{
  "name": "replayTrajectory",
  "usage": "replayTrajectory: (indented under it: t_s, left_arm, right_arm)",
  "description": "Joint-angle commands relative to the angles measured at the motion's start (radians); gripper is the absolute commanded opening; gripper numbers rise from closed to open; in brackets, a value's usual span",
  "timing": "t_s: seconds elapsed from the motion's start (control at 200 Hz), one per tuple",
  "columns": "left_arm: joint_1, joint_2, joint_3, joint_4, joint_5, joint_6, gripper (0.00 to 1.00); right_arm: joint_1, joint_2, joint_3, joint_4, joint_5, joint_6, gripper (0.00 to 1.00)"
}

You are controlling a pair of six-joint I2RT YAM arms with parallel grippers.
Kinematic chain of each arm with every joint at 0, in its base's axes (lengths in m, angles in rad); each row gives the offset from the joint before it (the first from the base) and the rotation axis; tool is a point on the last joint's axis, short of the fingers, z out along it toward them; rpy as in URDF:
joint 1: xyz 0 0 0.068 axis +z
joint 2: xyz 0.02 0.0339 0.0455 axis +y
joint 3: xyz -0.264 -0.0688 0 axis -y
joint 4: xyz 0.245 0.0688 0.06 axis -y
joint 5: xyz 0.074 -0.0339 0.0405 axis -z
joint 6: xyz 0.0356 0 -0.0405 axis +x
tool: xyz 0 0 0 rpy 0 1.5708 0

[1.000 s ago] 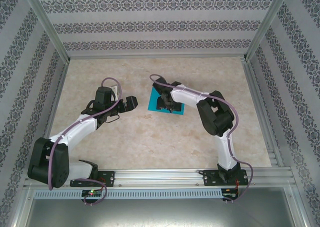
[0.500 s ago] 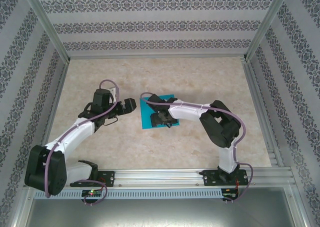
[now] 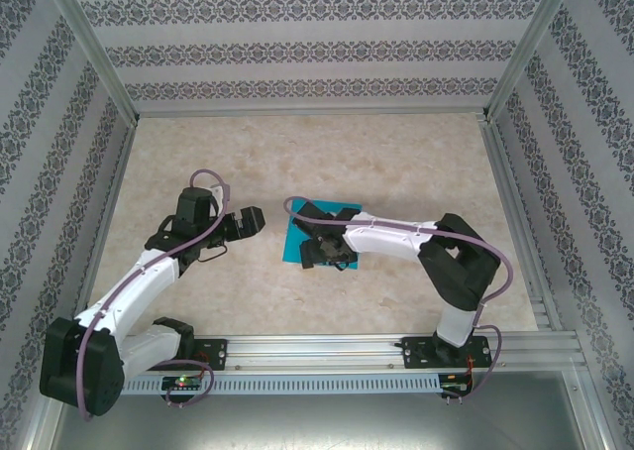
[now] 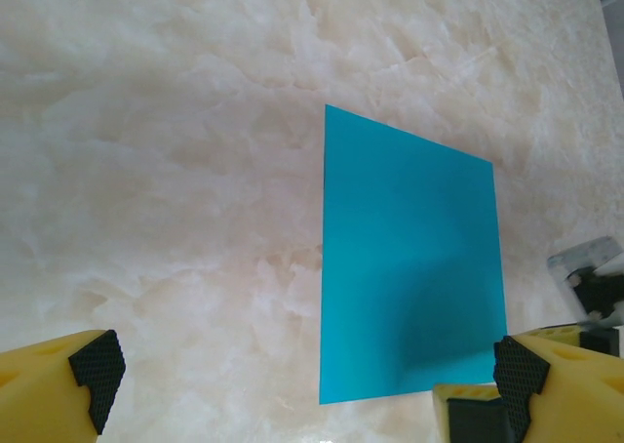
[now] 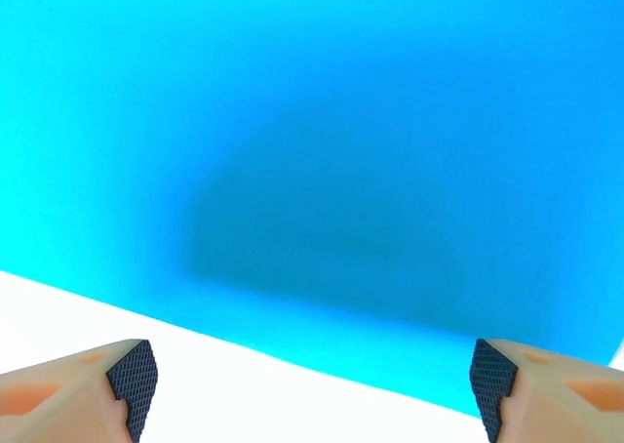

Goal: Fold a paper plane with a square sheet of paper (pick it up from the middle)
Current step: Move the square sheet of paper to the center of the table.

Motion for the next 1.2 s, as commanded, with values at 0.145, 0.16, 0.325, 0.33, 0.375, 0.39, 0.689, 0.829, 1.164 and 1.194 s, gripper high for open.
replayTrajectory:
  t_s: [0.145, 0.16, 0.325, 0.33, 0.375, 0.39, 0.689, 0.829, 1.164, 1.194]
  left_arm:
    - [-0.008, -0.026, -0.02, -0.038, 0.009, 0.022, 1.0]
    - [-0.008, -0.026, -0.02, -0.038, 0.009, 0.022, 1.0]
    - [-0.009, -0.028, -0.019, -0.04, 0.006, 0.033, 1.0]
    - [-0.008, -0.028, -0.02, -0.04, 0.006, 0.033, 1.0]
    - [-0.008, -0.028, -0.019, -0.038, 0.005, 0.034, 1.0]
    - [-0.009, -0.028, -0.019, -0.037, 0.005, 0.034, 1.0]
    - [-0.008, -0.028, -0.02, -0.034, 0.003, 0.038, 1.0]
    - [-0.007, -0.026, -0.023, -0.033, 0.003, 0.035, 1.0]
    - [-0.007, -0.031, -0.048, -0.018, -0.006, 0.023, 1.0]
    - [-0.007, -0.031, -0.049, -0.018, -0.006, 0.02, 1.0]
  right_arm:
    - [-0.051, 0.015, 0.09, 0.005, 0.07, 0.169, 0.9]
    - [-0.055, 0.023, 0.097, 0.0, 0.07, 0.174, 0.91]
    - [-0.106, 0.074, 0.129, 0.026, 0.062, 0.192, 0.92]
    - [-0.107, 0.077, 0.132, 0.023, 0.062, 0.191, 0.92]
    - [-0.112, 0.102, 0.16, -0.002, 0.068, 0.183, 0.92]
    - [-0.115, 0.11, 0.167, -0.006, 0.066, 0.178, 0.92]
    - [-0.148, 0.224, 0.237, -0.033, 0.047, 0.139, 0.93]
    - [-0.148, 0.265, 0.274, -0.047, 0.042, 0.088, 0.93]
    - [-0.146, 0.342, 0.334, -0.047, 0.025, -0.025, 0.91]
    - [-0.143, 0.344, 0.341, -0.054, 0.031, -0.029, 0.91]
